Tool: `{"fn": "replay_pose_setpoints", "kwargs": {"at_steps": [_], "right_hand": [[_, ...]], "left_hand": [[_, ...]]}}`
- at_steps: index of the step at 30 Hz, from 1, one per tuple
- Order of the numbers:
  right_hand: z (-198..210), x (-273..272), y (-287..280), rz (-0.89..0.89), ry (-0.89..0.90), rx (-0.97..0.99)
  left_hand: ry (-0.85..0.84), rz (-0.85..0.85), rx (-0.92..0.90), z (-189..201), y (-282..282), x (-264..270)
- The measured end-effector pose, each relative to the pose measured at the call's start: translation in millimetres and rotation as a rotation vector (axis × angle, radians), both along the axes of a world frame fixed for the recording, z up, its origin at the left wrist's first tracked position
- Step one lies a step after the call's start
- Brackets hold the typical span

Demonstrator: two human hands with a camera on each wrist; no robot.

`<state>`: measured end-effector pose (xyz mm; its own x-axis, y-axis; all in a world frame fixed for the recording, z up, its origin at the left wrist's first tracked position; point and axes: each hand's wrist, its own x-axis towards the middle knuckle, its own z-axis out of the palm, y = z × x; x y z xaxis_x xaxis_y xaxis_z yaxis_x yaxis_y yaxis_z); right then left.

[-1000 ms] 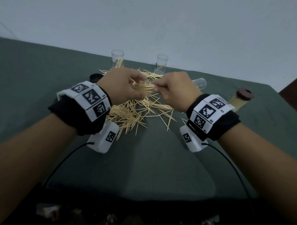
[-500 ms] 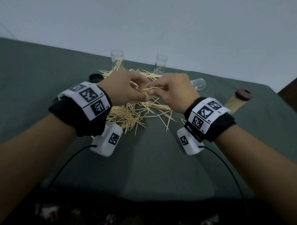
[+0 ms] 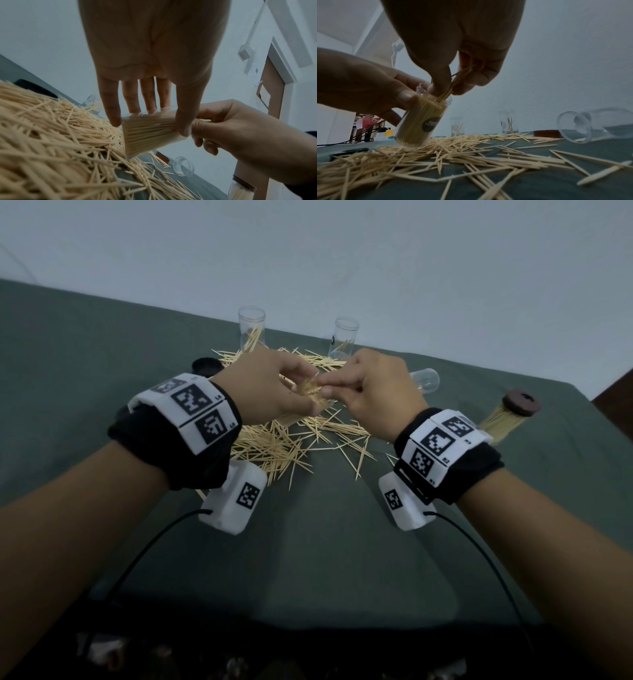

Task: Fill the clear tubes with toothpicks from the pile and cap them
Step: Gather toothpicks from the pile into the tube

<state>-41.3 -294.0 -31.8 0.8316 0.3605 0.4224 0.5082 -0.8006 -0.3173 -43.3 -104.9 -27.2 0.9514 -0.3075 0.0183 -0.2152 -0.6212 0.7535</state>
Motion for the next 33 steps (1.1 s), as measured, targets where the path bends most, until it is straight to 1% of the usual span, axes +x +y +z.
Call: {"fn": "replay_pose_setpoints", "kwargs": {"at_steps": [3, 5, 8, 10, 12, 16, 20, 22, 25, 29, 33], "right_hand": [[0.0, -0.8, -1.1, 0.003, 0.069, 0.028], [0.4, -1.2, -1.5, 0.034, 0.110, -0.004], [2.6, -0.7, -1.1, 0.027, 0.041, -0.053], [5.7, -0.7, -0.6, -0.008, 0.013, 0.011], [6.7, 0.1, -0.9, -0.011, 0.025, 0.074], [1.2, 2.0, -1.9, 0.022, -0.043, -0.025], [-1.5, 1.0, -1.7, 0.059, 0.029, -0.127], [1.5, 0.1, 0.0, 0.051, -0.007, -0.088], [5.0, -1.6, 1.4, 0.025, -0.034, 0.057], [1.7, -1.7, 1.4, 0.043, -0.090, 0.058], [0.6, -0.1, -1.2, 0.004, -0.095, 0.066]], "left_hand": [[-0.005, 0.019, -0.003, -0.1, 1.3, 0.7], [-0.005, 0.038, -0.013, 0.2, 4.5, 1.4], [0.008, 0.038, -0.014, 0.3, 7.2, 1.6], [0.014, 0.032, -0.015, 0.5, 6.4, 1.2], [0.010, 0.018, -0.019, 1.5, 3.7, 0.4], [0.003, 0.002, -0.021, 1.8, -0.4, -1.1], [0.003, 0.015, -0.025, -0.3, 3.4, -0.2], [0.008, 0.023, -0.031, 0.0, 4.9, -0.4], [0.015, -0.002, -0.055, 1.8, 2.8, -2.0], [0.028, -0.043, -0.040, 1.1, -2.1, -4.3], [0.010, 0.009, -0.078, -0.5, 0.8, -1.0]]}}
